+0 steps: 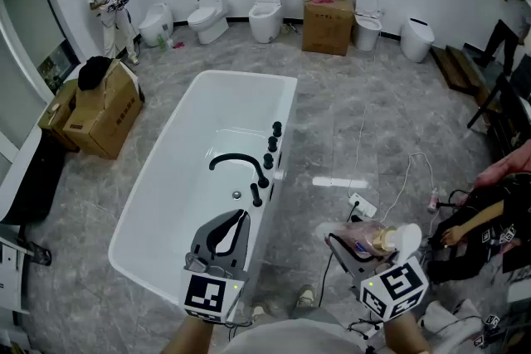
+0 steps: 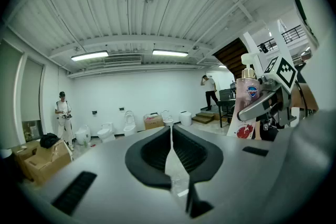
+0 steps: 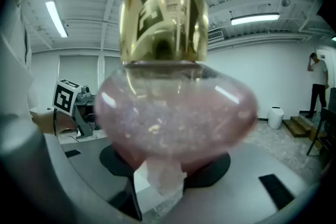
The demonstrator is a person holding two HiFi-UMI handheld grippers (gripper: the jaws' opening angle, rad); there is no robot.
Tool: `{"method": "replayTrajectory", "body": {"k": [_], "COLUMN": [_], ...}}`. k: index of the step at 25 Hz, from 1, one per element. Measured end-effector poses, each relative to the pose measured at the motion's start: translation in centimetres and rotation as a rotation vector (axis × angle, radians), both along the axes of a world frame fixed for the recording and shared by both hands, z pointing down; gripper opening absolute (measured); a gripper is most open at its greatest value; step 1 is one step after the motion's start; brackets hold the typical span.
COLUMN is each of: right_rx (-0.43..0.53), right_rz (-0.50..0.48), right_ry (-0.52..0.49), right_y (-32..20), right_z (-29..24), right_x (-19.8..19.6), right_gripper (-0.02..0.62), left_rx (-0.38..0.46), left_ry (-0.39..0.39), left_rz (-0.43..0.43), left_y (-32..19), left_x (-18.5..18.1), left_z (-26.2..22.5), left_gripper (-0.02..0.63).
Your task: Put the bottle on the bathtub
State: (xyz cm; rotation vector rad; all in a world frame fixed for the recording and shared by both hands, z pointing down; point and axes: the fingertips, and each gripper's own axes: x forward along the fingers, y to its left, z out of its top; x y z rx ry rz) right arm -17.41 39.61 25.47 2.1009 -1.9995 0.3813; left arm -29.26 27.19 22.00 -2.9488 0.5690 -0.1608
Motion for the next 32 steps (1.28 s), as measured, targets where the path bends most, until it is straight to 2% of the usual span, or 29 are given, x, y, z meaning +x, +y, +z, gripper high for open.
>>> {"method": "replayTrajectory", "body": {"k": [6,13,22,32], "right_rx": [-0.013,-0.023,-0.031,-0.036], "right_rz": [-0.006,-0.033,-0.031,-0.053], "right_ry": [0.020,0.009,0.019,0.012], "right_y": [-0.1,0.3,2.0,1.4], "right_z": [0.2,0.5,0.7,2.2], "right_x": [1.0,3.3,8.5,11.9], "right_gripper": [0.245,0.244,0.245,0.245], "left_rx": [0.001,0.048,0.045,0.042], "left_ry": [-0.006,-0.068,-0.074,-0.101], "left_rz": [0.003,0.030,-0.005,-0.021], "left_y": [-0.1,0.6,2.4,2.3], "left_x": [1.3,3.5,7.5,10.4], "left_z": [0.1,1.7,1.5,3.3], "left_gripper": [0.029,0.029,0.029,0.029]}}
